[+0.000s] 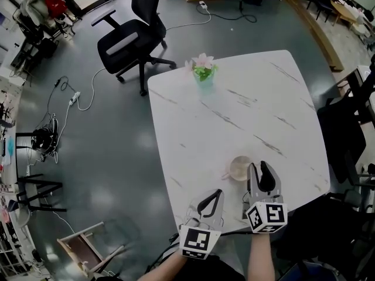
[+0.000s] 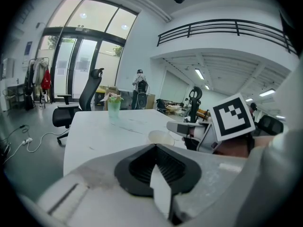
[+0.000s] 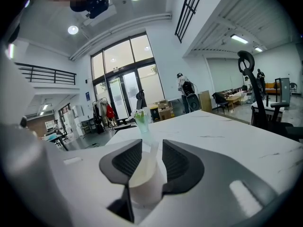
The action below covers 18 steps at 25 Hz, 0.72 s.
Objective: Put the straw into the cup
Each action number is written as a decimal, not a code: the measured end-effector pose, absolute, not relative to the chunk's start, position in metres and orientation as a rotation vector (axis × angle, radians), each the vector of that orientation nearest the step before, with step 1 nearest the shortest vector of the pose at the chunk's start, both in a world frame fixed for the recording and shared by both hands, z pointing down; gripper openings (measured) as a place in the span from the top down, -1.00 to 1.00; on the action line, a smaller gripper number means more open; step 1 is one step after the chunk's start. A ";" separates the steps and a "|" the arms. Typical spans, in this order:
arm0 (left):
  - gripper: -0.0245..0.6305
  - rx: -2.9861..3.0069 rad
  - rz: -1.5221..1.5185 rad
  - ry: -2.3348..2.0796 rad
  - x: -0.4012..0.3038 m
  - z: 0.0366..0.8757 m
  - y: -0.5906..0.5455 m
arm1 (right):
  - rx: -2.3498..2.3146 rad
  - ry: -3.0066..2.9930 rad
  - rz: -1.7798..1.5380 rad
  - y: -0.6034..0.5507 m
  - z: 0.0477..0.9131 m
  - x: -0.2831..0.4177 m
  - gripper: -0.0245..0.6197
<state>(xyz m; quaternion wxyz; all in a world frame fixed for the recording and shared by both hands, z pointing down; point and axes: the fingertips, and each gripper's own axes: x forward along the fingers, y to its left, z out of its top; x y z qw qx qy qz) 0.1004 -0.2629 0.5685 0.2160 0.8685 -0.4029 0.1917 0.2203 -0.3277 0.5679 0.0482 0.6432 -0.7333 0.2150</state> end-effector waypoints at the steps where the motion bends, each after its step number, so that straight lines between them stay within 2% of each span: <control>1: 0.92 2.413 0.526 -1.119 0.101 0.566 -0.263 | 1.970 -2.235 0.653 -0.326 0.565 0.222 0.50; 13: 0.92 2.508 0.425 -1.188 0.108 0.510 -0.260 | 2.034 -2.311 0.587 -0.285 0.499 0.228 0.52; 18: 0.92 2.548 0.363 -1.247 0.106 0.480 -0.256 | 2.040 -2.371 0.520 -0.267 0.467 0.224 0.73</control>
